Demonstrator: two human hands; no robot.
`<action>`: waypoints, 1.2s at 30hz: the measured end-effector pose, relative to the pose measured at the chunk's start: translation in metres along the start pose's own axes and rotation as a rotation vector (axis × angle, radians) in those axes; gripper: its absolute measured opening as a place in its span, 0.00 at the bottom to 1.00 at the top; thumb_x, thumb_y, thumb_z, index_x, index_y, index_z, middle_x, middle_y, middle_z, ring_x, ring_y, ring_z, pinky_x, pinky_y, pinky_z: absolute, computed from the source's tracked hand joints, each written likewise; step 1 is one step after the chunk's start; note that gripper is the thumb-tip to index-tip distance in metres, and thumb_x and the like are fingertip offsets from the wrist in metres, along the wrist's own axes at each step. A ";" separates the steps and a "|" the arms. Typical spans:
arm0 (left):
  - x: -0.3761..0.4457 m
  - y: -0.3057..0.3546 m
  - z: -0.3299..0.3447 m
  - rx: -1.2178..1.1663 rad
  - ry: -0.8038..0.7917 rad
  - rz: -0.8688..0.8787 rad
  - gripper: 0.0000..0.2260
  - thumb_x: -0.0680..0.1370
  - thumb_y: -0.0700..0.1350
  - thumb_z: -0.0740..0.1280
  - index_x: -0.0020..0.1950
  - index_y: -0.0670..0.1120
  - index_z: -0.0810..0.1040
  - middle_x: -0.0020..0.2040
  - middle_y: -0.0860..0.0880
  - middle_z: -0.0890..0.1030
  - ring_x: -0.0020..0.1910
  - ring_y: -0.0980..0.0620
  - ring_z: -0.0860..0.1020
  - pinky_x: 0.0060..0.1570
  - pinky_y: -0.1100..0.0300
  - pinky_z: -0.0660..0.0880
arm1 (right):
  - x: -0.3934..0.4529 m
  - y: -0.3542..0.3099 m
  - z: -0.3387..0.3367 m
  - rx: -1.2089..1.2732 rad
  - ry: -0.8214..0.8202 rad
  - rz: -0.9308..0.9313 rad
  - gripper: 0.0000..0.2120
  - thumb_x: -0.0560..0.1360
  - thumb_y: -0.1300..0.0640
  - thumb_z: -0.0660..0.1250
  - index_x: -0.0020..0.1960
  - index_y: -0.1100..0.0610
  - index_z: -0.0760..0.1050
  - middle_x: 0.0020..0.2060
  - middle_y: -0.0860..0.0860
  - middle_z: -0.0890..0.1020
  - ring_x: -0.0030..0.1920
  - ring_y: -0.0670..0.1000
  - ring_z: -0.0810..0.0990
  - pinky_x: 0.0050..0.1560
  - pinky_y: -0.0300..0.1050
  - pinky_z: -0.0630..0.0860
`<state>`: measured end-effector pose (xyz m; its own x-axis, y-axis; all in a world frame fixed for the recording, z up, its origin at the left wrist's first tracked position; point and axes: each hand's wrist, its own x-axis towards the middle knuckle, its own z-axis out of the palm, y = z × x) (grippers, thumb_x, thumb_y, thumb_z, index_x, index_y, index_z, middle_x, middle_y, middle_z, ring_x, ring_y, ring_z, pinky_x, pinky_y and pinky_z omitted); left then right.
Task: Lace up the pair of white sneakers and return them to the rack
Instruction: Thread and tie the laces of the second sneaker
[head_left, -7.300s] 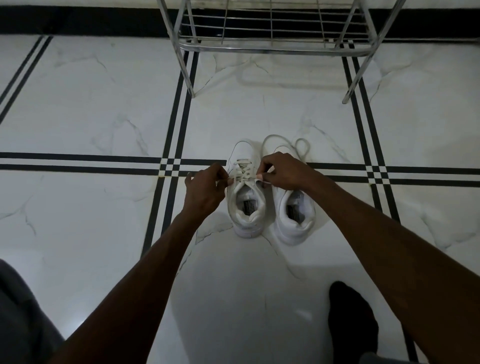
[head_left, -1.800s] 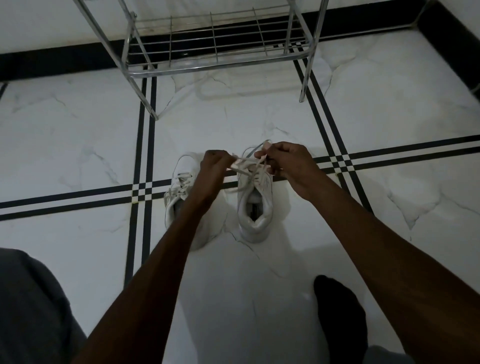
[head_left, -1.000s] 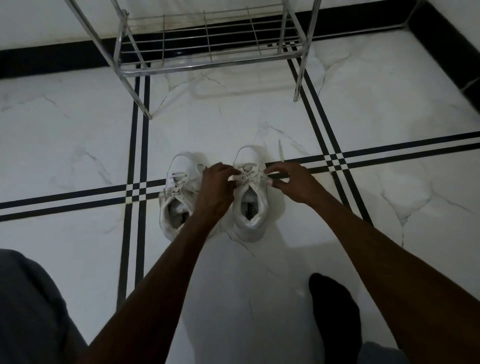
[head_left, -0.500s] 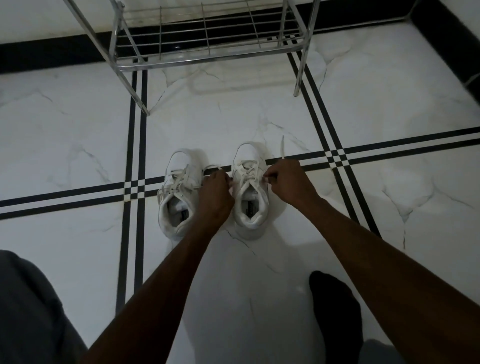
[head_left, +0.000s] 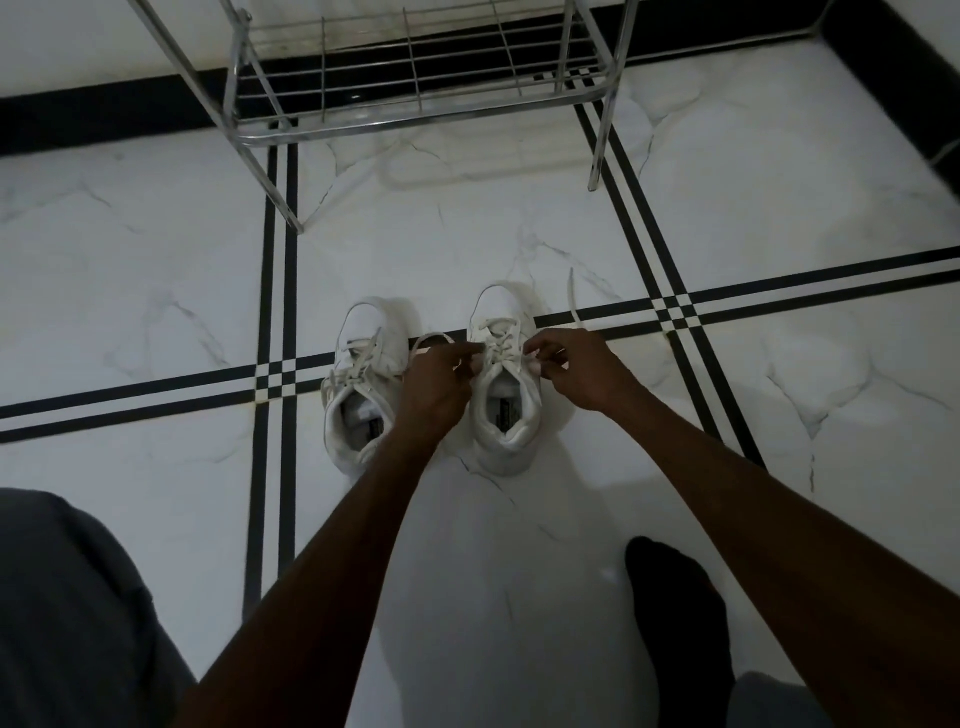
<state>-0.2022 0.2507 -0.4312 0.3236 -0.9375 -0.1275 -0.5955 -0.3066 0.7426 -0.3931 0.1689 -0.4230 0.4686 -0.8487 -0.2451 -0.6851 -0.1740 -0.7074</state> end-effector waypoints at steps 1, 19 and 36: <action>-0.001 0.002 0.000 -0.011 0.009 -0.019 0.11 0.78 0.39 0.69 0.59 0.44 0.86 0.53 0.44 0.87 0.52 0.49 0.84 0.54 0.60 0.80 | 0.000 0.000 0.001 0.018 0.018 0.002 0.08 0.76 0.59 0.70 0.54 0.51 0.83 0.48 0.50 0.86 0.51 0.50 0.84 0.57 0.56 0.80; -0.003 0.005 -0.011 0.235 -0.097 0.214 0.08 0.62 0.35 0.61 0.33 0.40 0.79 0.34 0.41 0.82 0.37 0.39 0.79 0.40 0.52 0.72 | 0.000 0.001 -0.001 -0.103 0.115 0.067 0.07 0.70 0.62 0.78 0.47 0.62 0.87 0.44 0.58 0.88 0.46 0.53 0.86 0.52 0.40 0.80; 0.008 0.033 -0.030 -0.659 -0.139 -0.182 0.24 0.85 0.56 0.57 0.46 0.38 0.78 0.39 0.47 0.85 0.43 0.49 0.84 0.52 0.51 0.76 | 0.005 -0.029 -0.029 0.931 -0.248 0.268 0.16 0.80 0.43 0.61 0.43 0.54 0.77 0.43 0.52 0.84 0.51 0.54 0.84 0.50 0.50 0.72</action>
<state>-0.1969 0.2387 -0.3880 0.2531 -0.9065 -0.3378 0.0433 -0.3382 0.9401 -0.3872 0.1548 -0.3844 0.5385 -0.6562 -0.5286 -0.1248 0.5583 -0.8202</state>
